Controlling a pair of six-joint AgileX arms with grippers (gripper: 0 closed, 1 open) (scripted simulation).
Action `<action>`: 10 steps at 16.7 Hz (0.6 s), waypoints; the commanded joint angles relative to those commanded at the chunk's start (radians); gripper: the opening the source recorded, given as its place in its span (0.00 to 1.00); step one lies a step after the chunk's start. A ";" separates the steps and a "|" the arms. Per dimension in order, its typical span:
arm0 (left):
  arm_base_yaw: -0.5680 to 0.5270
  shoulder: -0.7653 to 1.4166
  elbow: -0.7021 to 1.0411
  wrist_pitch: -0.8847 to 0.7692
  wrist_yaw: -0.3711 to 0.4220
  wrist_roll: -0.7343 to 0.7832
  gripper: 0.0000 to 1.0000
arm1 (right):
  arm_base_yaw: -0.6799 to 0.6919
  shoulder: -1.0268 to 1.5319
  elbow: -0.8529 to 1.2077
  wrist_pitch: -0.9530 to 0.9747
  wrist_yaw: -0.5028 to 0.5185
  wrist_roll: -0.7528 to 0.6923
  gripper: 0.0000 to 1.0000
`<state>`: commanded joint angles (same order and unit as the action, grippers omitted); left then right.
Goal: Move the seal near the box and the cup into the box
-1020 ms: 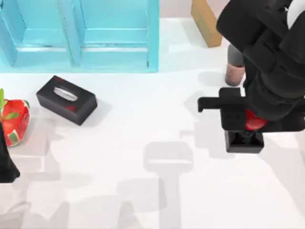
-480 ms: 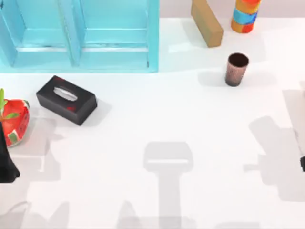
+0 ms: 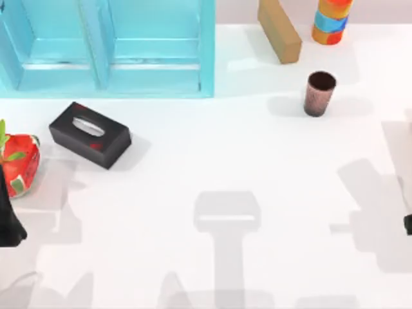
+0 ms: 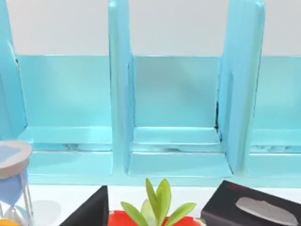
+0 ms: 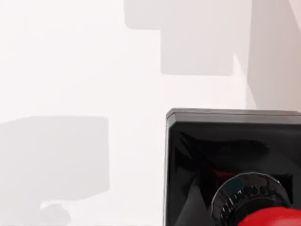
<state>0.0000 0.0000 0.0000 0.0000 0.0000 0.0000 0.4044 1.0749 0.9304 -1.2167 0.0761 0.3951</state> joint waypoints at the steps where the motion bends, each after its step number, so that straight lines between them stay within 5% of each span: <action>1: 0.000 0.000 0.000 0.000 0.000 0.000 1.00 | -0.003 0.002 -0.023 0.029 -0.001 -0.001 0.00; 10: 0.000 0.000 0.000 0.000 0.000 0.000 1.00 | -0.016 0.033 -0.206 0.237 -0.002 -0.013 0.00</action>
<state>0.0000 0.0000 0.0000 0.0000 0.0000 0.0000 0.3884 1.1078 0.7244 -0.9792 0.0740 0.3818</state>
